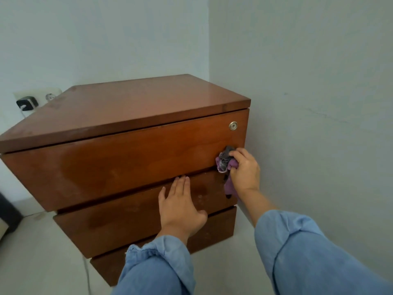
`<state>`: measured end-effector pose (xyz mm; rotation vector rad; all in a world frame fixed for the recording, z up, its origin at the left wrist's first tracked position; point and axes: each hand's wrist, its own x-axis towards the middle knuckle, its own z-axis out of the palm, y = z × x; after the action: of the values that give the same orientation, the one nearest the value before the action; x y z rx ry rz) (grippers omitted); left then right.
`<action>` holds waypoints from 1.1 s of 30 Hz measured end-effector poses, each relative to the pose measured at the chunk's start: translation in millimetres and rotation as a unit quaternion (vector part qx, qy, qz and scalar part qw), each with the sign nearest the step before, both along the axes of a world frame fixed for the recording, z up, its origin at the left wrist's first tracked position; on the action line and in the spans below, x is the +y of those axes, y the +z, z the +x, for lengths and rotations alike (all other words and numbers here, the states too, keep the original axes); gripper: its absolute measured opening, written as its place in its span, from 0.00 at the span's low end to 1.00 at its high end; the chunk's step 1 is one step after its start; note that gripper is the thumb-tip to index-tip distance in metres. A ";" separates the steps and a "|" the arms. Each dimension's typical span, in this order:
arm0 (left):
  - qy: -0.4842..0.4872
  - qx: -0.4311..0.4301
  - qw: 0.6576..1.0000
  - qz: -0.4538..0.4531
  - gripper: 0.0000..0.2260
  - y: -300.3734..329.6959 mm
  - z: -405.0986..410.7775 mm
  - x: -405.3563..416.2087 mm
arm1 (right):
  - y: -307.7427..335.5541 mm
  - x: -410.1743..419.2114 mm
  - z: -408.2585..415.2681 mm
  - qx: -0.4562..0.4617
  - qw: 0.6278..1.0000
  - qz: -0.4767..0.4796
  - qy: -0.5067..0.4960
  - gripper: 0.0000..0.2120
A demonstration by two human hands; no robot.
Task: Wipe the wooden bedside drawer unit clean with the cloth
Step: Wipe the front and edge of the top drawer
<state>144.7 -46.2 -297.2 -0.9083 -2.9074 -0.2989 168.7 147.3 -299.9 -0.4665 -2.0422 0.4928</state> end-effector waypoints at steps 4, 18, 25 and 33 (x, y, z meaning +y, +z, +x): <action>0.003 -0.004 1.000 -0.008 0.43 -1.5 0.4 -0.4 | 3.7 1.6 -0.1 -0.054 0.998 -0.025 0.007 0.17; 0.009 -0.004 0.999 -0.048 0.38 3.5 -4.4 -41.8 | -1.1 -44.0 36.7 -0.266 0.963 -0.023 0.030 0.27; 0.100 0.021 0.993 -0.064 0.38 -2.8 -9.5 -93.4 | -8.0 -78.0 27.8 -0.345 0.934 -0.005 0.098 0.40; 0.106 0.014 0.992 -0.065 0.41 -10.9 -21.1 -107.6 | -14.5 -135.4 -0.9 -0.412 0.907 0.011 0.085 0.46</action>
<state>123.6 -153.9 -308.1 -0.6040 -2.9910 -0.0809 167.7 11.9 -314.4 -0.5397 -2.9215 0.4067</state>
